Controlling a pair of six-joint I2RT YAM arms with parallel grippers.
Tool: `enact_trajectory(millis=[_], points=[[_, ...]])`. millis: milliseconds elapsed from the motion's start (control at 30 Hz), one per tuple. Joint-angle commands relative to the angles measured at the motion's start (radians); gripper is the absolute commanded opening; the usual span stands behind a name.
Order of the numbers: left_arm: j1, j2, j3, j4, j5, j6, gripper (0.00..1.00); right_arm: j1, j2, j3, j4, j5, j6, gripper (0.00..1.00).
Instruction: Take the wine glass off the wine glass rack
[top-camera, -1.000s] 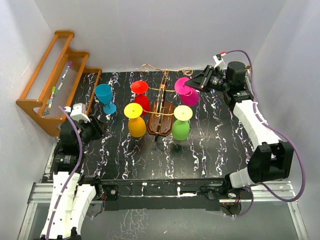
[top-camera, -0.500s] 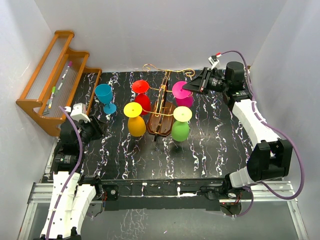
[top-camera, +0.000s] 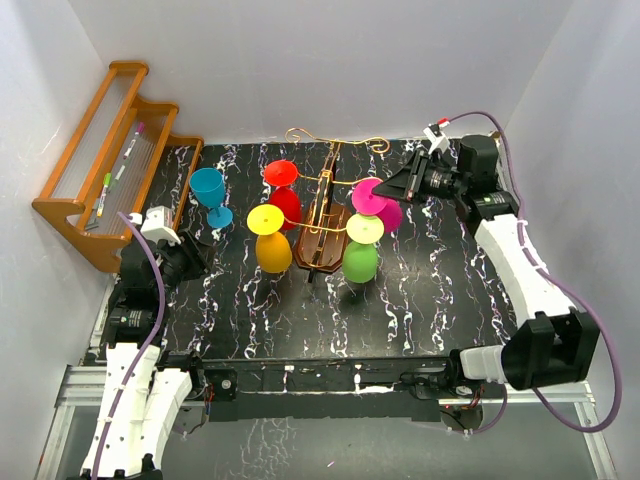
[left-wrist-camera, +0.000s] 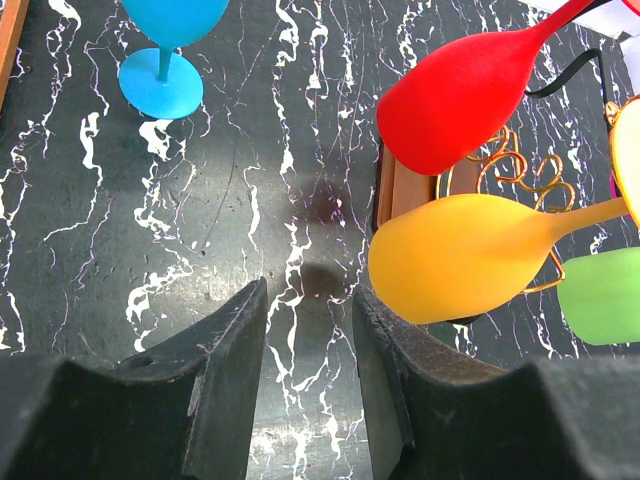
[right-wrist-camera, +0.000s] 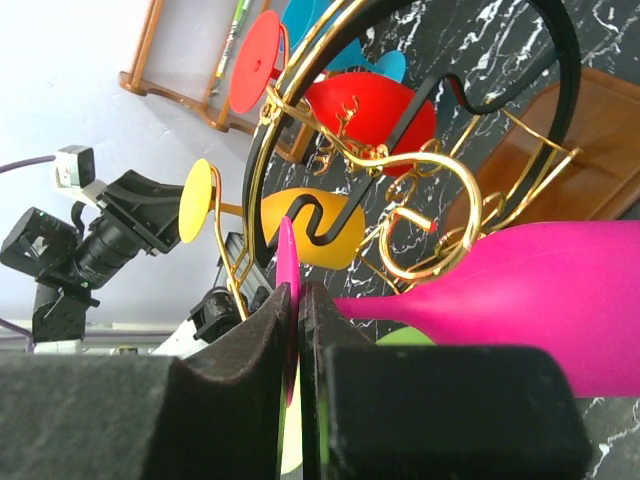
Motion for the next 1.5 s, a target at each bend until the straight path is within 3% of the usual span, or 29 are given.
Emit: enact_trajectory(millis=[0, 367, 467, 600, 833, 967, 1067, 1300, 1467], points=[[-0.004, -0.004, -0.001, 0.017, 0.012, 0.000, 0.39, -0.002, -0.107, -0.012, -0.066, 0.118, -0.082, 0.08], [-0.004, -0.003, -0.001, 0.019, 0.013, 0.000, 0.39, -0.002, -0.214, 0.123, -0.289, 0.392, -0.215, 0.08], [-0.004, -0.002, -0.002, 0.020, 0.014, 0.000, 0.39, -0.002, -0.234, 0.162, -0.291, 0.450, -0.267, 0.08], [-0.004, 0.003, 0.001, 0.019, 0.013, 0.000, 0.39, 0.028, -0.259, 0.201, -0.193, 0.390, -0.342, 0.08], [-0.003, 0.048, 0.052, 0.022, -0.018, -0.014, 0.38, 0.358, -0.291, 0.226, 0.038, 0.401, -0.571, 0.08], [-0.003, 0.140, 0.259, -0.042, -0.018, -0.051, 0.39, 0.562, -0.267, 0.242, 0.053, 0.463, -0.796, 0.08], [-0.004, 0.224, 0.462, -0.138, -0.016, -0.075, 0.39, 0.705, -0.268, 0.219, 0.040, 0.593, -0.980, 0.08], [-0.012, 0.350, 0.789, -0.302, 0.141, -0.185, 0.48, 1.039, -0.399, -0.093, 0.182, 0.761, -1.513, 0.08], [-0.046, 0.321, 0.749, -0.312, 0.208, -0.246, 0.51, 1.262, -0.411, -0.276, 0.138, 1.036, -1.799, 0.08]])
